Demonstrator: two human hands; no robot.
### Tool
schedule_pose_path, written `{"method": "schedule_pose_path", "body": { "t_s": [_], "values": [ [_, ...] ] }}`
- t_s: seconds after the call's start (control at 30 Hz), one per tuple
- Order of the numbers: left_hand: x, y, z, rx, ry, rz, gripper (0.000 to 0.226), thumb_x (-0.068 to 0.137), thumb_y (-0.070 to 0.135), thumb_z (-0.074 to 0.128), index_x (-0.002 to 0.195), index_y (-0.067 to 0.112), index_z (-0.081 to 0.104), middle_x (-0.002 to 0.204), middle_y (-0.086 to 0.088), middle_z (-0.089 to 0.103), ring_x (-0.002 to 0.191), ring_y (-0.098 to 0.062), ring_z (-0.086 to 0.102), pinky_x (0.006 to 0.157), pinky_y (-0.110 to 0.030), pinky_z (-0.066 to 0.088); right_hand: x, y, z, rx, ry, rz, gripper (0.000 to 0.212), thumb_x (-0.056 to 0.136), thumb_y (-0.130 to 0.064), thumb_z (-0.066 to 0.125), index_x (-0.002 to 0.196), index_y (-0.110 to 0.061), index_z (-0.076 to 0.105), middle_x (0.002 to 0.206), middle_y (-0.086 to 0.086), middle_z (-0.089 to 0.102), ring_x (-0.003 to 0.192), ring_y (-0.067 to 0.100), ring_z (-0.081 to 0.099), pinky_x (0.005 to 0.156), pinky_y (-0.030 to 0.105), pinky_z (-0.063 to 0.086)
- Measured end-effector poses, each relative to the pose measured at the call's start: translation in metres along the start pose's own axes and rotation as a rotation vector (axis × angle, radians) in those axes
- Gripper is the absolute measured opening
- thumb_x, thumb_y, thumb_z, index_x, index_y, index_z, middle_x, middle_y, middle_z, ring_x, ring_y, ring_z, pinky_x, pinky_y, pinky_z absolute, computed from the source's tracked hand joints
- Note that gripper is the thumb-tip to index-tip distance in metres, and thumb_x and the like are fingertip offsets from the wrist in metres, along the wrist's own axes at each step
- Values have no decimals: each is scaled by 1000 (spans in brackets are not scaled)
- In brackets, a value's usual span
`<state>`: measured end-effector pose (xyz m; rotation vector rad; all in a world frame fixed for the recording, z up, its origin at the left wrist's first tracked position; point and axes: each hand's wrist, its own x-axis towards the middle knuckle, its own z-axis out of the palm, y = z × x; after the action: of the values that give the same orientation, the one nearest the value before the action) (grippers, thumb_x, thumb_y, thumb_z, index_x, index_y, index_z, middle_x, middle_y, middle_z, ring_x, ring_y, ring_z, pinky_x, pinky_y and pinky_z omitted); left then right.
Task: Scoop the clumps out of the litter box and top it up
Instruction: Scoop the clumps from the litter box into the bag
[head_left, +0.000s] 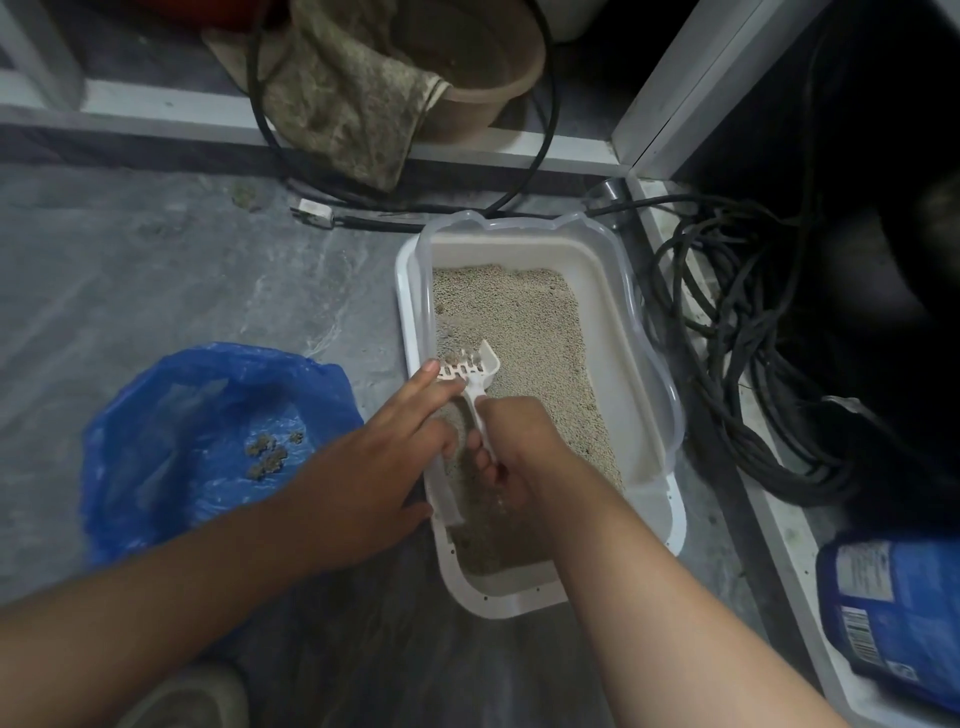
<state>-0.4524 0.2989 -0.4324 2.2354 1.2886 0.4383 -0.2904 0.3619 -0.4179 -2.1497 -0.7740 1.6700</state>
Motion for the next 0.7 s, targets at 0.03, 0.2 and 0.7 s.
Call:
{"method": "schedule_pose_path", "body": {
  "t_s": [0.03,0.2,0.7],
  "values": [
    [0,-1,0,6,2,4,60,78,36,81,127,29,47,169,4,8,155,-11,-15,103,-36,49,5,-5,4,4,-3,-4,30,103,-20,45,95,2,65,56,9,54,33,15,42,39,19,28],
    [0,-3,0,-33,26,28,73,79,27,78,142,24,42,168,5,12,156,-12,-10,102,-22,41,34,-23,23,69,-9,-27,26,101,-20,47,96,-2,64,53,8,53,34,16,43,38,19,31],
    [-4,-5,-9,-99,-78,19,59,71,7,75,113,32,41,166,10,10,155,-10,-13,86,-41,60,44,7,12,288,-134,-287,31,103,-31,45,108,-3,57,62,7,51,43,17,40,46,27,28]
  ]
}}
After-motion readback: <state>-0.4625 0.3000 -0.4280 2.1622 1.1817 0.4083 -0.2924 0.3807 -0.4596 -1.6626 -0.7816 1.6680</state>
